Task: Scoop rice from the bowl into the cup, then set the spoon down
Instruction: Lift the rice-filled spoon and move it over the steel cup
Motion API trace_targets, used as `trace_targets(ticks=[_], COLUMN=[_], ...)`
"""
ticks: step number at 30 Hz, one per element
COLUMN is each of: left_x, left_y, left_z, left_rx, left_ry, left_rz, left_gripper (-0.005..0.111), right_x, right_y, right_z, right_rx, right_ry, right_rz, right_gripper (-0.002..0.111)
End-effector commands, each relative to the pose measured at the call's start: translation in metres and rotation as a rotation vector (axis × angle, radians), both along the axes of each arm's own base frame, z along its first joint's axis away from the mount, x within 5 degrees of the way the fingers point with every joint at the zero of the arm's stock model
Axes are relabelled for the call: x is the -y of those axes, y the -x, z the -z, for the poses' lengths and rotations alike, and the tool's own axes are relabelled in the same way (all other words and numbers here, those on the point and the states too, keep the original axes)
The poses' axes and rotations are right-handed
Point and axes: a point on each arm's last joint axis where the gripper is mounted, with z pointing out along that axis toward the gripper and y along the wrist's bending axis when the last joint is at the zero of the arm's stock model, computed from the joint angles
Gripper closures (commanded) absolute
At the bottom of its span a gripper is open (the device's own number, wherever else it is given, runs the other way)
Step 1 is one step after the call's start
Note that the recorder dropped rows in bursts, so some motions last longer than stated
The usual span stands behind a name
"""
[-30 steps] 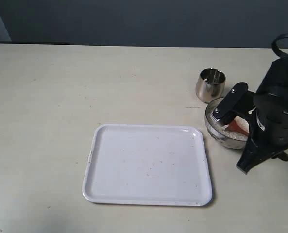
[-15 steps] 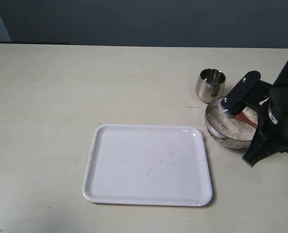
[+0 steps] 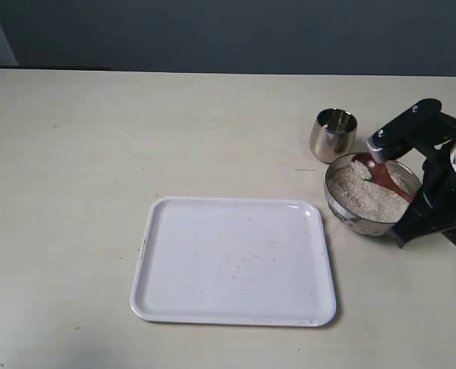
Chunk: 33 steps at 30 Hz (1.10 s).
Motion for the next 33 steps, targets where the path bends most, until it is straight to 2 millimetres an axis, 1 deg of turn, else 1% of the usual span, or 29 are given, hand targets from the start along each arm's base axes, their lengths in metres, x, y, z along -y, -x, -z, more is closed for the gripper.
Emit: trace_targets(ticks=[1, 3, 6, 10, 14, 19, 21, 24, 28, 30, 33], left_x=[0.000, 0.000, 0.000, 0.000, 0.000, 0.000, 0.000, 0.000, 0.000, 0.000, 0.000], left_y=[0.000, 0.000, 0.000, 0.000, 0.000, 0.000, 0.000, 0.000, 0.000, 0.000, 0.000], left_z=[-0.002, -0.002, -0.002, -0.002, -0.002, -0.002, -0.002, -0.002, -0.002, -0.002, -0.002], left_rx=[0.008, 0.008, 0.008, 0.008, 0.008, 0.008, 0.008, 0.008, 0.008, 0.008, 0.008], left_ry=[0.006, 0.006, 0.006, 0.006, 0.006, 0.006, 0.006, 0.006, 0.006, 0.006, 0.006], left_rz=[0.003, 0.003, 0.003, 0.003, 0.003, 0.003, 0.003, 0.003, 0.003, 0.003, 0.003], left_gripper=[0.106, 0.106, 0.106, 0.106, 0.106, 0.106, 0.106, 0.106, 0.106, 0.106, 0.106], right_x=[-0.006, -0.007, 0.002, 0.007, 0.001, -0.012, -0.014, -0.010, 0.009, 0.017, 0.019], right_y=[-0.011, -0.014, -0.023, -0.033, -0.046, -0.077, -0.084, -0.095, -0.105, -0.107, -0.108], right_z=[-0.020, -0.025, -0.027, -0.030, -0.030, -0.028, -0.027, -0.022, -0.019, -0.019, -0.019], right_rx=[0.062, 0.082, 0.074, 0.048, 0.047, 0.053, 0.053, 0.030, 0.007, 0.007, 0.012], right_ry=[-0.043, -0.046, -0.062, -0.109, -0.107, -0.087, -0.075, -0.096, -0.155, -0.155, -0.138], right_rz=[-0.017, -0.037, -0.003, -0.025, -0.047, -0.089, -0.097, -0.071, -0.015, -0.002, -0.006], right_gripper=[0.109, 0.109, 0.109, 0.109, 0.109, 0.109, 0.109, 0.109, 0.109, 0.109, 0.109])
